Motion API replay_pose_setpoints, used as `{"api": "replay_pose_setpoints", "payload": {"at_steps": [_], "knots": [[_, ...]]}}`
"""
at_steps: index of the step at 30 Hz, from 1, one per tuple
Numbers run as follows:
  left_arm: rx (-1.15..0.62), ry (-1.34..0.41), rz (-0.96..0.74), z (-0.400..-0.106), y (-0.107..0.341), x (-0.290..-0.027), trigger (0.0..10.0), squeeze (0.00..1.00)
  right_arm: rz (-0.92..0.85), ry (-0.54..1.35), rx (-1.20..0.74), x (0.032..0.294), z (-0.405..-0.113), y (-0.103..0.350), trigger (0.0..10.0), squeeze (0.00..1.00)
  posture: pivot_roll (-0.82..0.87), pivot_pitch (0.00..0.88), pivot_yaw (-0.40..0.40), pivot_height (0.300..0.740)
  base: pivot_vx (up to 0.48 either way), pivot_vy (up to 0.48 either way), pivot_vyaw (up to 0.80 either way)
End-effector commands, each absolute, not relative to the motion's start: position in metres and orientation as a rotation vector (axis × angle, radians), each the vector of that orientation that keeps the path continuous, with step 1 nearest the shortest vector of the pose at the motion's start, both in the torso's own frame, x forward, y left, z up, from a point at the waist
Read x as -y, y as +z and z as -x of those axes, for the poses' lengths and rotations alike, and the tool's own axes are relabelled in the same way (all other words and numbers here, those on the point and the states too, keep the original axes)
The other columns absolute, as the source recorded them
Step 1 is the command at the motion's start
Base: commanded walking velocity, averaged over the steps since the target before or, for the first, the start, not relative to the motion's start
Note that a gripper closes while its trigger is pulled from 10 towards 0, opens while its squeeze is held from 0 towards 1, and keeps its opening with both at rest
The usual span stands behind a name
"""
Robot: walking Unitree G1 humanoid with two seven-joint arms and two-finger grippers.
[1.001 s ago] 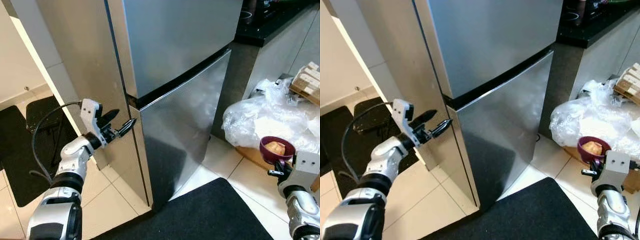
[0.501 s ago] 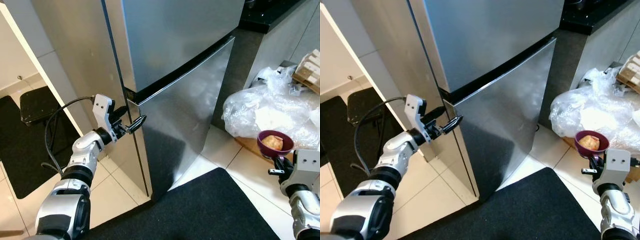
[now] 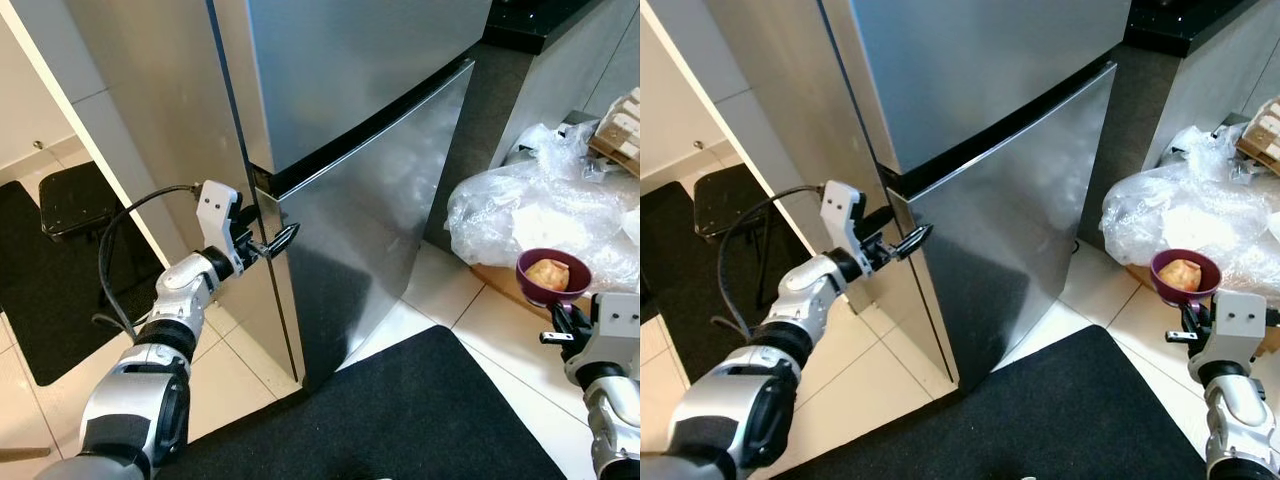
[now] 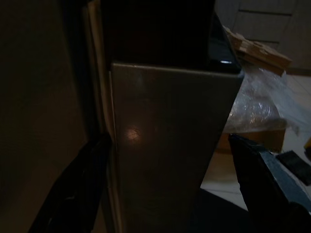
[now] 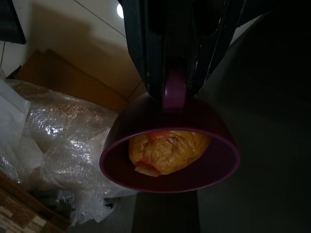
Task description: Restocking fridge
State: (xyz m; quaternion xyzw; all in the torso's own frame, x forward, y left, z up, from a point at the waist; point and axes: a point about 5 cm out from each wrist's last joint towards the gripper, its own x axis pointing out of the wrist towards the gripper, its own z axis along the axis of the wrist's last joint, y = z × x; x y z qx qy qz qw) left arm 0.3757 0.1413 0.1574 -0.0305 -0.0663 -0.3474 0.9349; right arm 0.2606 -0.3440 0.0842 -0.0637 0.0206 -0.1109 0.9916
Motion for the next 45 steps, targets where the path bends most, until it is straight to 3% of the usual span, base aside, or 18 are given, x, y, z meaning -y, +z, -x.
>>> {"api": "replay_pose_setpoints", "payload": {"at_steps": [1, 3, 7, 14, 15, 27, 31, 33, 38, 40, 45], "knots": [[0.157, -0.756, 0.086, -0.378, 0.165, -0.13, 10.0, 0.0, 0.128, -0.228, -0.02, 0.348, -0.259, 0.09, 10.0, 0.0, -0.16, 0.156, 0.088, 0.739, 0.0, 0.0, 0.0], [0.164, -0.791, 0.099, -0.378, 0.166, -0.125, 10.0, 0.0, 0.129, -0.229, -0.018, 0.348, -0.259, 0.091, 10.0, 0.0, -0.16, 0.155, 0.088, 0.739, 0.0, 0.0, 0.0], [0.179, -1.062, 0.119, -0.366, 0.167, -0.098, 10.0, 0.0, 0.131, -0.231, -0.011, 0.348, -0.258, 0.093, 10.0, 0.0, -0.16, 0.154, 0.09, 0.739, 0.0, 0.0, 0.0], [0.166, -1.234, 0.127, -0.356, 0.165, -0.088, 10.0, 0.0, 0.128, -0.234, -0.003, 0.348, -0.258, 0.096, 10.0, 0.0, -0.16, 0.154, 0.09, 0.739, 0.0, 0.0, 0.0], [0.164, -1.319, 0.131, -0.35, 0.165, -0.084, 10.0, 0.0, 0.125, -0.237, 0.003, 0.348, -0.259, 0.097, 10.0, 0.0, -0.15, 0.152, 0.097, 0.739, 0.0, 0.0, 0.0], [0.148, -1.464, 0.167, -0.333, 0.159, -0.067, 10.0, 0.0, 0.126, -0.27, 0.001, 0.353, -0.258, 0.098, 10.0, 0.0, -0.15, 0.132, 0.103, 0.739, 0.0, 0.0, 0.0], [0.116, -1.434, 0.184, -0.33, 0.148, -0.068, 10.0, 0.0, 0.132, -0.319, -0.015, 0.36, -0.253, 0.096, 10.0, 0.0, -0.15, 0.118, 0.11, 0.739, 0.0, 0.0, 0.0], [0.053, -1.31, 0.199, -0.326, 0.124, -0.08, 10.0, 0.0, 0.15, -0.4, -0.052, 0.373, -0.241, 0.09, 10.0, 0.0, -0.16, 0.105, 0.119, 0.739, 0.0, 0.0, 0.0], [0.021, -1.185, 0.2, -0.325, 0.109, -0.092, 10.0, 0.0, 0.158, -0.463, -0.079, 0.381, -0.231, 0.084, 10.0, 0.0, -0.17, 0.086, 0.131, 0.739, 0.0, 0.0, 0.0], [-0.017, -1.022, 0.215, -0.323, 0.092, -0.111, 10.0, 0.0, 0.171, -0.549, -0.126, 0.391, -0.216, 0.075, 10.0, 0.0, -0.17, 0.064, 0.145, 0.739, 0.0, 0.0, 0.0], [-0.06, -0.83, 0.22, -0.319, 0.075, -0.138, 10.0, 0.0, 0.181, -0.612, -0.18, 0.394, -0.2, 0.061, 10.0, 0.0, -0.17, 0.045, 0.155, 0.739, 0.0, 0.0, 0.0]]}}
